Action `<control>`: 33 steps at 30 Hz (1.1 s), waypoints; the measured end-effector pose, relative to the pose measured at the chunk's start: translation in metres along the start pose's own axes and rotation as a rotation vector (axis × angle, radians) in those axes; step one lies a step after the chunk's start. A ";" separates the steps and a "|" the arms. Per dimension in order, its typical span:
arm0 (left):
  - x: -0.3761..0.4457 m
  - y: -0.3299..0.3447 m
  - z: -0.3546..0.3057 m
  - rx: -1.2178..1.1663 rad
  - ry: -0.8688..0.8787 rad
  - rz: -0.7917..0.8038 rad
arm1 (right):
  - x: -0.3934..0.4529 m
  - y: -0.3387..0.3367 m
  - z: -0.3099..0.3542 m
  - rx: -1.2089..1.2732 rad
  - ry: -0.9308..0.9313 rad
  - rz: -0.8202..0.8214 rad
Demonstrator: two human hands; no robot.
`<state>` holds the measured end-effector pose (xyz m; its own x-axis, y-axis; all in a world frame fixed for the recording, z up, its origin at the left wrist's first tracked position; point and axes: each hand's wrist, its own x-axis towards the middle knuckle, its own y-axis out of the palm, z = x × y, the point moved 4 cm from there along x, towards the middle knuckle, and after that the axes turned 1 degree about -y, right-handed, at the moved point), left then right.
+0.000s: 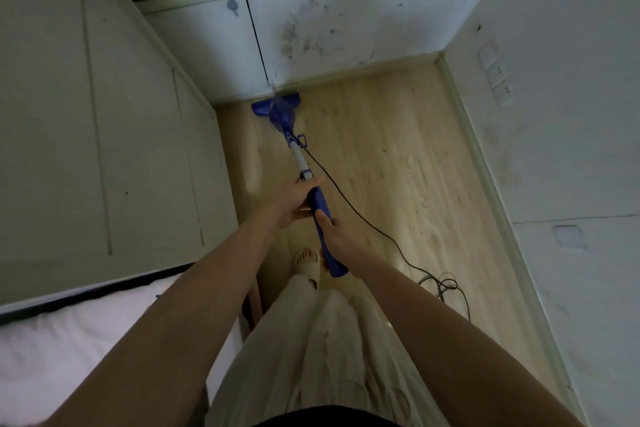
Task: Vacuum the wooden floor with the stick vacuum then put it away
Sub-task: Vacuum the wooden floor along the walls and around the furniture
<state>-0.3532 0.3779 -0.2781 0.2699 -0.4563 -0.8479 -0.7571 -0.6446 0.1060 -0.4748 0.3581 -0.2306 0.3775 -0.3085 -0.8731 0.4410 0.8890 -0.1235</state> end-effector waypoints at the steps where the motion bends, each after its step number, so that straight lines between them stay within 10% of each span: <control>1: 0.004 -0.005 -0.007 -0.008 0.010 -0.007 | 0.006 0.001 0.007 -0.009 -0.014 -0.011; 33: -0.040 0.040 0.014 -0.082 0.086 0.013 | -0.051 -0.037 -0.015 -0.085 -0.124 -0.128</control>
<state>-0.4026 0.3784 -0.2469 0.3126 -0.5137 -0.7990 -0.7110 -0.6843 0.1619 -0.5231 0.3463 -0.1886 0.4228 -0.4553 -0.7836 0.4230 0.8638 -0.2737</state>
